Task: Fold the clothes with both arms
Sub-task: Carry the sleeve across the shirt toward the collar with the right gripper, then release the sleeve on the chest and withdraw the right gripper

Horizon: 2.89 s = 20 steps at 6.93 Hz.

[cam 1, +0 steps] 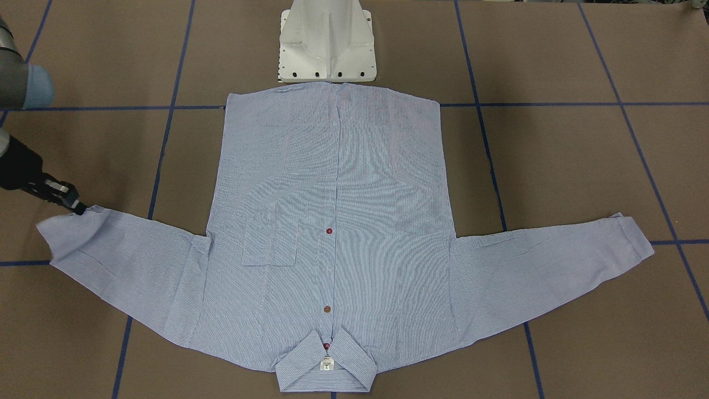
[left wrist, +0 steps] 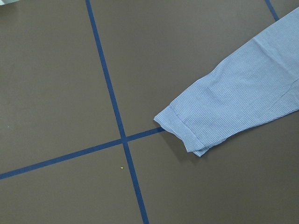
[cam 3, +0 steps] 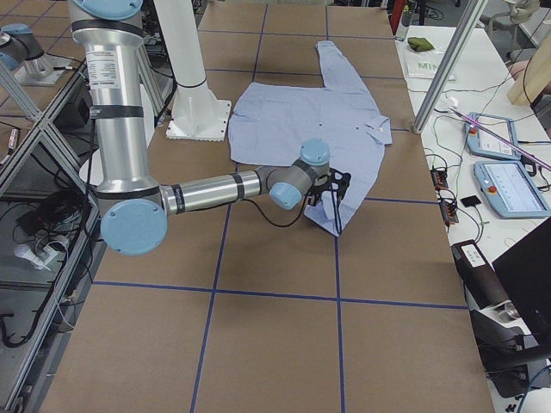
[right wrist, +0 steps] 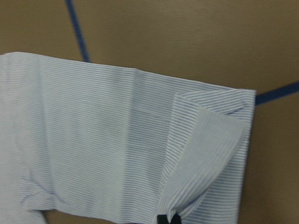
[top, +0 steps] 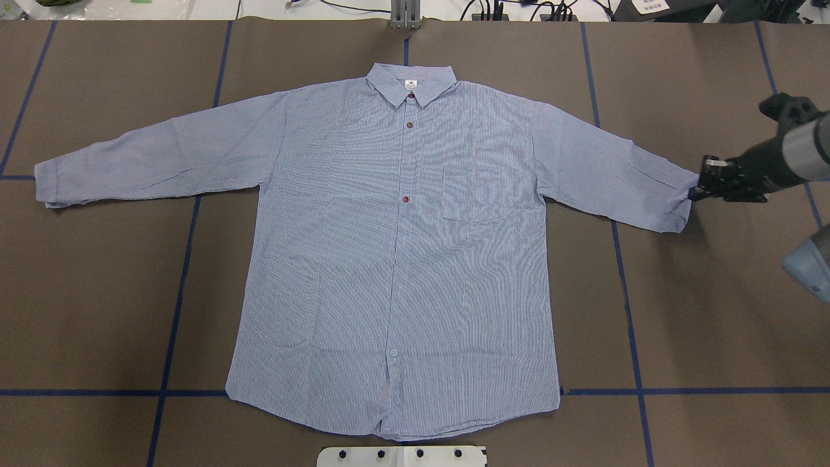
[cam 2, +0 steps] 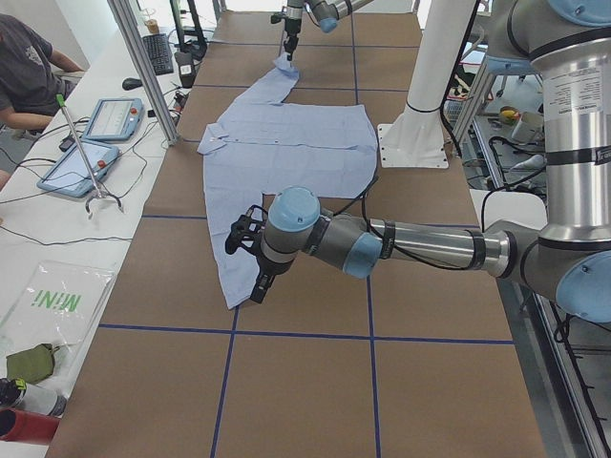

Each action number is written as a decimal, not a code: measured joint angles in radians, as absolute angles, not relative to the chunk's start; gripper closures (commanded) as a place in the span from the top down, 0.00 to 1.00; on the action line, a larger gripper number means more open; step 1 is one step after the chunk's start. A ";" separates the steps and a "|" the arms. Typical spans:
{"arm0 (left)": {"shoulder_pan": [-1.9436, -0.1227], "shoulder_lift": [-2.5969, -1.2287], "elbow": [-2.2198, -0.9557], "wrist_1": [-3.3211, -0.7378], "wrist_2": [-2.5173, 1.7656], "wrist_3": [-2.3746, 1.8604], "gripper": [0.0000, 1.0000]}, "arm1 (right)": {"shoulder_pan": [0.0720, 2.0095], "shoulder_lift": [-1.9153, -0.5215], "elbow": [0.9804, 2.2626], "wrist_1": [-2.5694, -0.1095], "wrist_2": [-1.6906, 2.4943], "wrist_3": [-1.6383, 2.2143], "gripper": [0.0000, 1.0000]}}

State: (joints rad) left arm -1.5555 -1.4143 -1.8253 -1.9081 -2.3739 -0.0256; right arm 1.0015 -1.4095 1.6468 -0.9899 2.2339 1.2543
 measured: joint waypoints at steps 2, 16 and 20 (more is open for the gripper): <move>-1.555 -1.414 -1.826 -1.908 -2.376 -0.028 1.00 | 0.888 -1.120 1.621 -1.239 2.146 1.258 0.00; -1.555 -1.416 -1.819 -1.908 -2.375 -0.030 1.00 | 0.579 -0.435 1.027 -1.042 1.769 1.472 0.99; -1.539 -1.431 -1.775 -1.934 -2.375 -0.029 1.00 | 0.559 -0.443 1.044 -1.036 1.714 1.578 0.99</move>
